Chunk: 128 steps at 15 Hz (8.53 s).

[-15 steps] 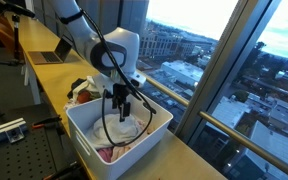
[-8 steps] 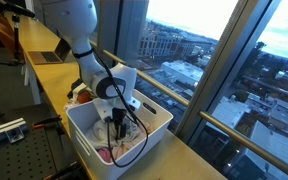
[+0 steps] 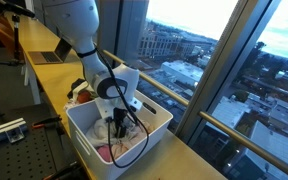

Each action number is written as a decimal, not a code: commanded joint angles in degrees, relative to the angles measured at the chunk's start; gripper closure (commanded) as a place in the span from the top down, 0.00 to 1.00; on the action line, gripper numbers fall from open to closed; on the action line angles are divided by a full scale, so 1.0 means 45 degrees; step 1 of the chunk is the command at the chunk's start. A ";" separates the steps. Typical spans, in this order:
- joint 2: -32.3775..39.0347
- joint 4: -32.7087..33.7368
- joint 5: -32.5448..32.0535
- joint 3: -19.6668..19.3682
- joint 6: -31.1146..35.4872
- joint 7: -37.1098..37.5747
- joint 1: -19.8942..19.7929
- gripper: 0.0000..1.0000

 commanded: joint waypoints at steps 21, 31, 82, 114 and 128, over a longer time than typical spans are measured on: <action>-0.9129 0.1317 -0.1926 0.1951 -0.4790 0.1910 0.1392 0.04; -0.5606 0.6150 -0.3228 0.4377 -0.7583 0.4289 0.3880 0.04; 0.1660 0.2262 0.0236 0.0394 -0.1607 -0.0389 -0.0057 0.72; -0.7732 0.4419 -0.2596 0.3361 -0.6135 0.2430 0.2595 0.00; -0.0136 0.9316 -0.1935 0.3051 -0.7367 0.4804 0.6070 0.00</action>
